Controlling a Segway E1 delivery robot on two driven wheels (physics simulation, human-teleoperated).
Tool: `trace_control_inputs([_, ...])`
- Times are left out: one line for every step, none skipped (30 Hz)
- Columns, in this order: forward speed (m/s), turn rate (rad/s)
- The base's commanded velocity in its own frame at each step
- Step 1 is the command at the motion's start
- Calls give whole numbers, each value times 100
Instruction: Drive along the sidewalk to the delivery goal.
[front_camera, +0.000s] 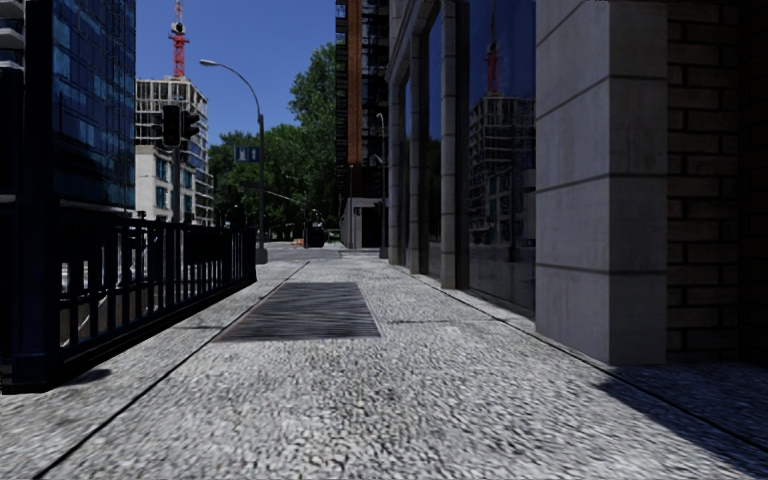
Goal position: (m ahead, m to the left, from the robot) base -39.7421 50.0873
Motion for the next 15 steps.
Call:
trace_control_inputs([200, 0])
trace_control_inputs([200, 0])
trace_control_inputs([200, 0])
trace_control_inputs([200, 0])
trace_control_inputs([200, 0])
trace_control_inputs([200, 0])
trace_control_inputs([200, 0])
trace_control_inputs([200, 0])
trace_control_inputs([200, 0])
trace_control_inputs([200, 0])
trace_control_inputs([200, 0])
trace_control_inputs([200, 0])
trace_control_inputs([200, 0])
trace_control_inputs([200, 0])
trace_control_inputs([200, 0])
